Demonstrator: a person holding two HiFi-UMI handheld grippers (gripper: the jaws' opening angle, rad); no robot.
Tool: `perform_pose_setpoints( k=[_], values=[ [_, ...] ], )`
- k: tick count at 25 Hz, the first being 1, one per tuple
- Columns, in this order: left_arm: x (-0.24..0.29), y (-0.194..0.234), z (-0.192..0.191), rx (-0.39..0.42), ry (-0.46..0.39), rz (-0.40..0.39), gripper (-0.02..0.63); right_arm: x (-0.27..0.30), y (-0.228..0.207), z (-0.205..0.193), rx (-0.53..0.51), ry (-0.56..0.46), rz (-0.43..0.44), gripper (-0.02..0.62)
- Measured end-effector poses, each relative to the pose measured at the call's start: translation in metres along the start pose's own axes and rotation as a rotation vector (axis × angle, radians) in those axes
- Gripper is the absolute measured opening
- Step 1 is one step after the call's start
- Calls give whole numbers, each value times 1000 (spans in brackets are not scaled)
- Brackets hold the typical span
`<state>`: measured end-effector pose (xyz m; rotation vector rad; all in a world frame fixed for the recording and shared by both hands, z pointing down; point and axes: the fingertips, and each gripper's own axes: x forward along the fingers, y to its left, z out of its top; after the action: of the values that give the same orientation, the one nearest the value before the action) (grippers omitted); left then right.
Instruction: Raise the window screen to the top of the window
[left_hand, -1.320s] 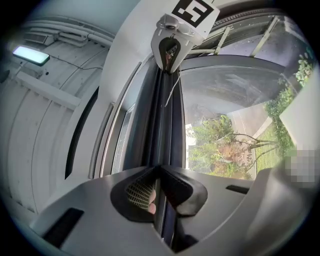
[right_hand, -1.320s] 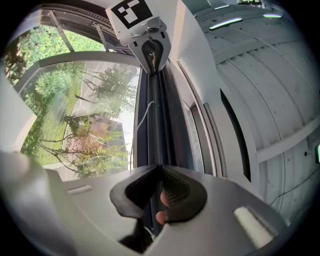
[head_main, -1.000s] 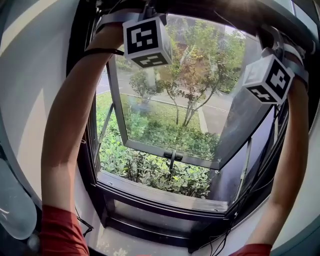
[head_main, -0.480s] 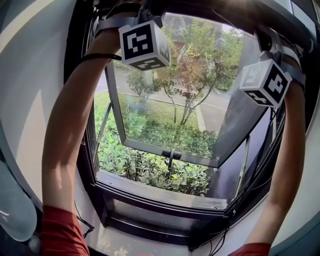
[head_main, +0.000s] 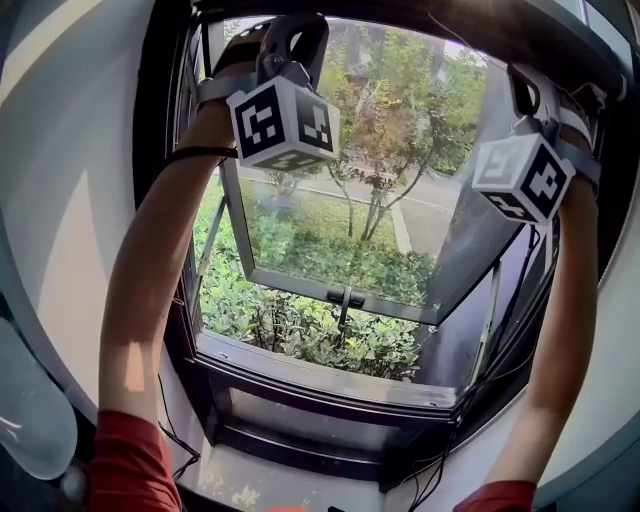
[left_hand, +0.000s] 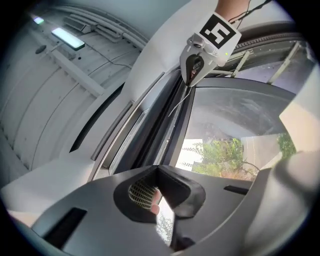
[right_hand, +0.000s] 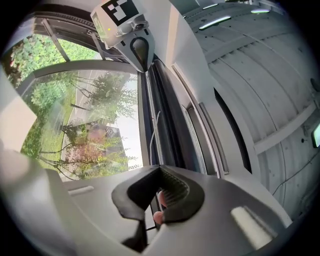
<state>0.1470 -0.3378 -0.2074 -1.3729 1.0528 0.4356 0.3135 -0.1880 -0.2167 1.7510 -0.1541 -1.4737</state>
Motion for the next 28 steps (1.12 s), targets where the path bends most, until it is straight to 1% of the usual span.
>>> perform_pose_setpoints(
  k=[4,7,9,13,17,20,23,28],
  values=[
    [-20,-13,-8,-118,0,-4,5,-14,10,-1,71,-9,10,9],
    [-39,-27,-19,-228,9,-5,5,-25,19,-1,150,-21,11,9],
    [-53,-41,-28,-275,24,-18,5,-34,30,-1,206,-24,24,9],
    [-81,-68,-42,-356,50,-44,5,-54,57,-3,295,-22,56,9],
    [-115,-97,-59,-463,110,-82,5,-78,95,-9,398,1,106,9],
    [-140,-118,-68,-538,133,-87,5,-98,121,-12,471,18,135,9],
    [-168,-140,-75,-600,164,-95,5,-121,146,-15,535,32,162,9],
    [-213,-170,-90,-659,235,-123,5,-165,186,-18,643,66,217,9]
  ],
)
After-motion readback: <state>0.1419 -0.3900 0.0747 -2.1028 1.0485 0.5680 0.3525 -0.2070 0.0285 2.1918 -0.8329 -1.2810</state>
